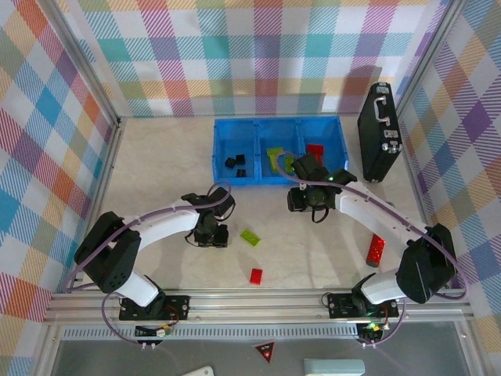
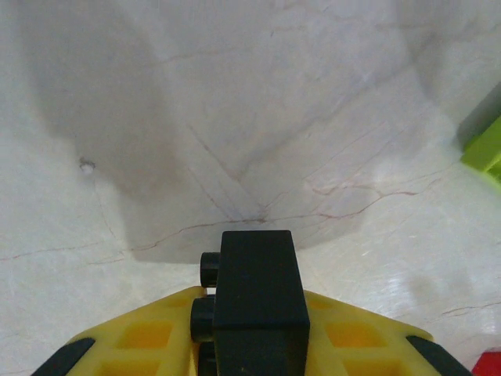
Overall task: Sort the legos into containers by color
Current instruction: Pick up the lego from the middle-left of the table, then place the lego in the container.
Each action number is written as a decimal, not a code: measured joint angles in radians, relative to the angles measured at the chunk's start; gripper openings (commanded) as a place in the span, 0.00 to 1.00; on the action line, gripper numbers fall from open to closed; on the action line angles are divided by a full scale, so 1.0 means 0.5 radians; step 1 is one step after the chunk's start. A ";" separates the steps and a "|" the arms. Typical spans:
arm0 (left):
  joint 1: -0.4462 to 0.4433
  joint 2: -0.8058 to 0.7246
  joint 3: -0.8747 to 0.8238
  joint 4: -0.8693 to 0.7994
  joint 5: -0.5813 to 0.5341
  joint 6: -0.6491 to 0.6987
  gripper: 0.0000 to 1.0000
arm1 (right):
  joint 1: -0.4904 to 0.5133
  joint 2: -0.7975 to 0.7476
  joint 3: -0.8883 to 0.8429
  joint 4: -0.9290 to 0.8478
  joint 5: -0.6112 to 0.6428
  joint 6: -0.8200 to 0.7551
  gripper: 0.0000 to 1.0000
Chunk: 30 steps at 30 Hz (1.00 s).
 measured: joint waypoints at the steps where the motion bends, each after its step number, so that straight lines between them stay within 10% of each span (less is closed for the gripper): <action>1: 0.000 0.000 0.020 -0.005 -0.006 0.000 0.29 | 0.000 -0.008 0.000 -0.002 0.000 -0.001 0.47; 30: 0.230 0.658 1.417 -0.084 -0.229 0.280 0.28 | -0.013 -0.302 -0.117 -0.163 0.128 0.037 0.47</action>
